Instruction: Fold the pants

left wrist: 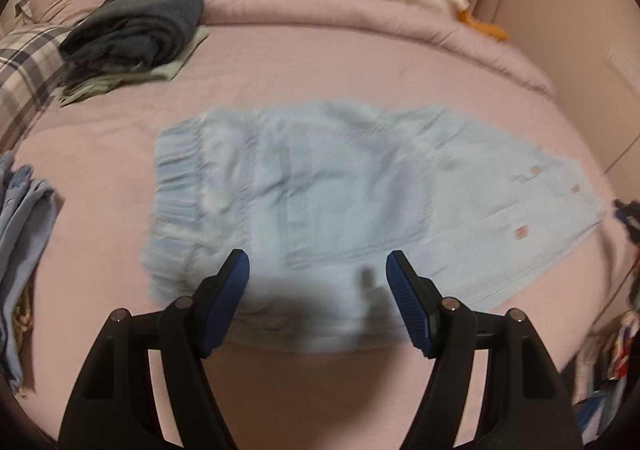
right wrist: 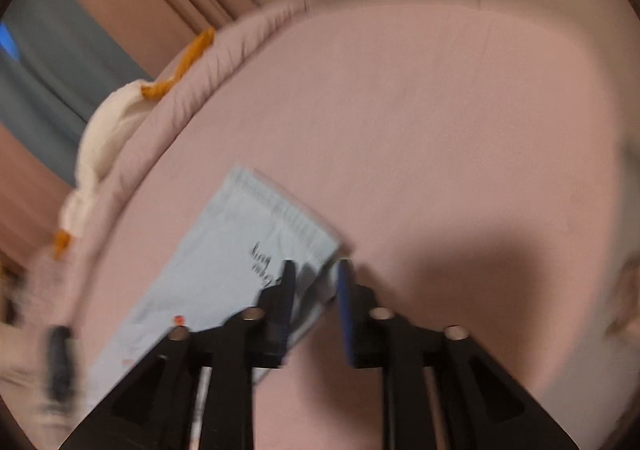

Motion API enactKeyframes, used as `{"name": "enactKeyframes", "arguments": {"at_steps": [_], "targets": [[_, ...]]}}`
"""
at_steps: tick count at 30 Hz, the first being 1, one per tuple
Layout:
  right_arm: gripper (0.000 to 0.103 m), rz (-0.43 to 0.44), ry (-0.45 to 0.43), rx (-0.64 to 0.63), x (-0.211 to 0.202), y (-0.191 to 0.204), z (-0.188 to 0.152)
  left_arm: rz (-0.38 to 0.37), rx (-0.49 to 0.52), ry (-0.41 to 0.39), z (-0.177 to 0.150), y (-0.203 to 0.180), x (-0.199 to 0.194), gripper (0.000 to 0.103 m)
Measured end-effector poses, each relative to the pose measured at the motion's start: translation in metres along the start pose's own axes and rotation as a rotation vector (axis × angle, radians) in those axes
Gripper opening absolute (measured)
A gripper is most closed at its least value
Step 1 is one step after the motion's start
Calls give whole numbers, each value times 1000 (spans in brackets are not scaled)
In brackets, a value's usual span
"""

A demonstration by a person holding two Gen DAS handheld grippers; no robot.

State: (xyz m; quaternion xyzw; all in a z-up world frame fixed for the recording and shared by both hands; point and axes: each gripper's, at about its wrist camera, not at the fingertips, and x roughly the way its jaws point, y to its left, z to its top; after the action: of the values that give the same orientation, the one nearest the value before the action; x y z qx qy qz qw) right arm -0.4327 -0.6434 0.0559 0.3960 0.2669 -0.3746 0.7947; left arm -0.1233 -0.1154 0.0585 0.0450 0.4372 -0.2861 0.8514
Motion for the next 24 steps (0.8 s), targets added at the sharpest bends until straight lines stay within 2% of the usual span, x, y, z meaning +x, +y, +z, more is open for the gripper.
{"name": "enactKeyframes", "arguments": {"at_steps": [1, 2, 4, 6, 8, 11, 13, 15, 18, 21, 24], "targets": [[29, 16, -21, -45, -8, 9, -3, -15, 3, -6, 4, -5, 0, 71], [29, 69, -18, -104, -14, 22, -8, -32, 13, -10, 9, -13, 2, 71], [28, 173, 52, -250, -12, 61, -22, -65, 43, -4, 17, -32, 10, 71], [26, 241, 97, -369, -7, 97, -36, -81, 74, 17, 18, -46, 20, 69], [19, 270, 143, -471, 2, 134, -53, -72, 109, 53, 15, -57, 33, 69], [18, 271, 214, -574, 18, 165, -78, -41, 112, 129, 0, -52, 47, 69], [18, 247, 278, -623, 26, 167, -94, -55, 124, 137, -14, -43, 46, 69], [17, 180, 345, -702, 31, 159, -117, -92, 158, 95, -25, -37, 33, 69], [17, 165, 314, -785, 17, 147, -132, -122, 135, 70, -25, -27, 18, 68], [17, 163, 326, -759, 7, 146, -128, -108, 90, -6, -17, -13, 1, 68], [17, 247, 268, -763, -9, 160, -127, -57, 10, -33, -9, 7, 2, 68]]}}
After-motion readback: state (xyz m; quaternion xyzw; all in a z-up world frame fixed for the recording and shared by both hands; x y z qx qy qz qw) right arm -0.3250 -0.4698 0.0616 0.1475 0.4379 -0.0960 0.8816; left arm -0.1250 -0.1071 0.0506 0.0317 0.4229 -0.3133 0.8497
